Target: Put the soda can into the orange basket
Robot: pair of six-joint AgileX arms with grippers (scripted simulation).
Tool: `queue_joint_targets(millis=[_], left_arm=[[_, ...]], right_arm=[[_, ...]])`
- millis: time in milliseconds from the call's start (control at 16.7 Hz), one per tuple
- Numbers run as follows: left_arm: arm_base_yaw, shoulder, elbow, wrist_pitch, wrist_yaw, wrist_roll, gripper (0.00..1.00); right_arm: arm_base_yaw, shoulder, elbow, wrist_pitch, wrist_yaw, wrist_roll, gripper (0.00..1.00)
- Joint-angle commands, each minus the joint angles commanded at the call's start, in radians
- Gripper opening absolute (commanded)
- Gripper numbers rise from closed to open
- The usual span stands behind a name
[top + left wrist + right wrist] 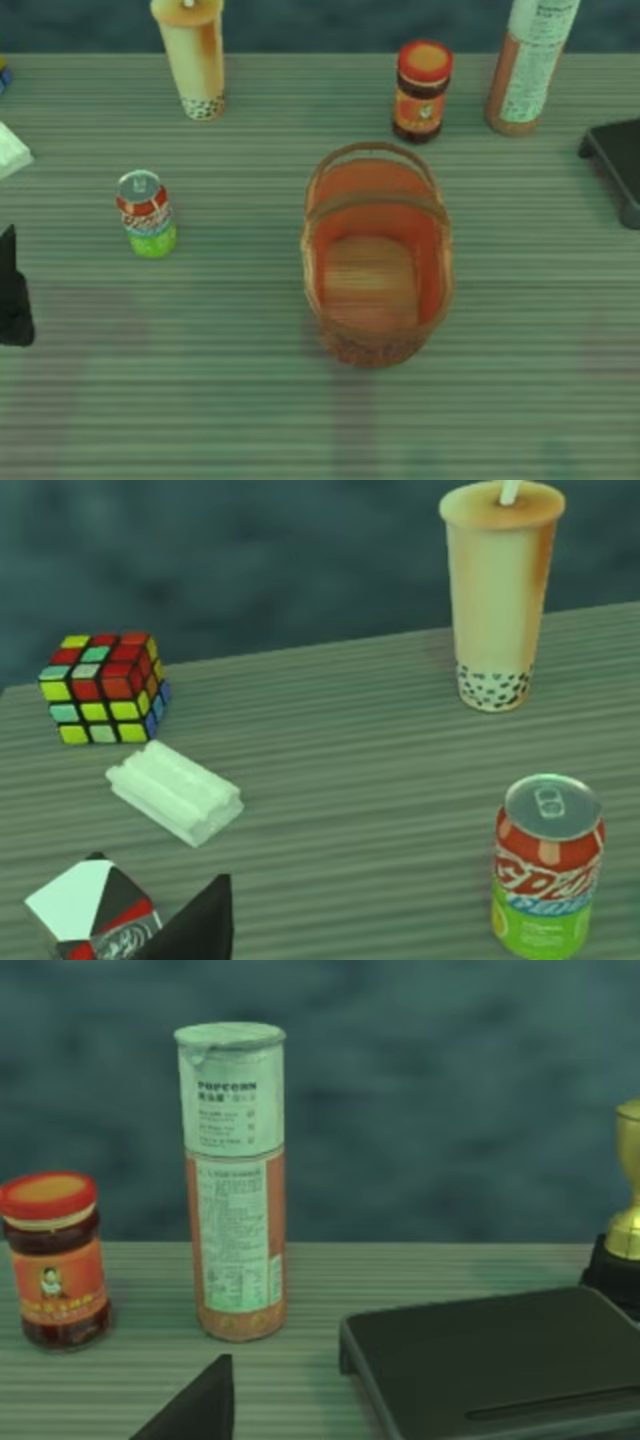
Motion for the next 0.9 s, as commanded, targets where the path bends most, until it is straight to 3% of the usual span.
queue_joint_targets(millis=[900], left_arm=[[-0.11, 1.59, 1.325, -0.821, -0.017, 0.41, 1.0]], right_arm=[[0.0, 0.0, 0.0, 0.0, 0.0, 0.0, 1.0]])
